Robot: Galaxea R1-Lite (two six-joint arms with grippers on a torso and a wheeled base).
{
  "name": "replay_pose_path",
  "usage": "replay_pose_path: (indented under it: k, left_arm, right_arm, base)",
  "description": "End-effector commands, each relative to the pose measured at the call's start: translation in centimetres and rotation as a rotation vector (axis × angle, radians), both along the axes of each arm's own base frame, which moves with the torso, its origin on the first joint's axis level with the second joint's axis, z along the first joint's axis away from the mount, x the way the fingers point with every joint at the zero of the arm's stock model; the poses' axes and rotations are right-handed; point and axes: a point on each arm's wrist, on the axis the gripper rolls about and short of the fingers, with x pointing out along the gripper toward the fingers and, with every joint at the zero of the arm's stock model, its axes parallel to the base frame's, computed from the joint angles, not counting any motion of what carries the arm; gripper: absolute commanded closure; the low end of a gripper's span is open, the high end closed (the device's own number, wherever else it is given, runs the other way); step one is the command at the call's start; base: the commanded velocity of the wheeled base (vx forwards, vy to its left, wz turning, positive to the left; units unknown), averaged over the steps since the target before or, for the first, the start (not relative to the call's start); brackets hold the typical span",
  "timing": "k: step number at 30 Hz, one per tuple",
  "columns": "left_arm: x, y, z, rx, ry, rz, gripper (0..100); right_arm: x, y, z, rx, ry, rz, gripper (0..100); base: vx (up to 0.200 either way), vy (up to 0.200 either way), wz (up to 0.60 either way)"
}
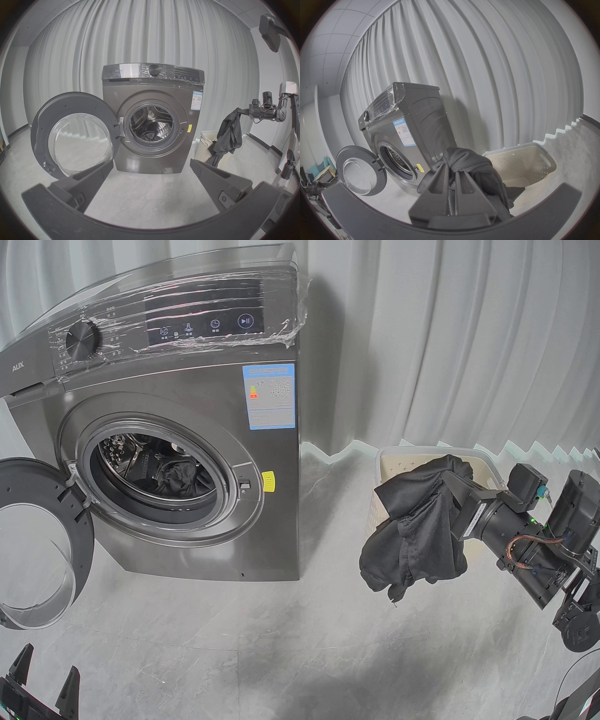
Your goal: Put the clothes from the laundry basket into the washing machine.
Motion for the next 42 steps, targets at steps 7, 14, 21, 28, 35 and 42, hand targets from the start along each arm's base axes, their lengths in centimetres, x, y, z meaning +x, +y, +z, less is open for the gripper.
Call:
replay_pose_path:
  k: [7,14,21,28,35,42]
  left_arm:
    - [-0.02,0.0,-0.44,0.0,-0.002,0.0,0]
    - [-0.02,0.0,-0.44,0.0,-0.002,0.0,0]
    - [-0.02,0.0,-0.44,0.0,-0.002,0.0,0]
    - [-0.02,0.0,-0.44,0.0,-0.002,0.0,0]
    - [-0.02,0.0,-0.44,0.0,-0.002,0.0,0]
    - [-0.02,0.0,-0.44,0.0,-0.002,0.0,0]
  right_arm:
    - [0.03,0.06,-0.11,-0.003,0.003,0.002,100]
    - [0.09,0.11,-0.34,-0.008,0.011,0.002,100]
    - [0.09,0.11,-0.34,-0.005,0.012,0.003,100]
    - [0.08,0.11,-0.38,-0.006,0.013,0.007,100]
    - [0.05,0.09,-0.46,-0.007,0.016,0.009,100]
    - [0.07,0.06,-0.34,0.002,0.014,0.008,100]
  base:
    - [0.0,0.0,0.0]
    - [-0.2,0.0,0.0]
    - [-0.143,0.0,0.0]
    - [0.0,0.0,0.0]
    - [0.0,0.2,0.0]
    - [0.0,0.2,0.0]
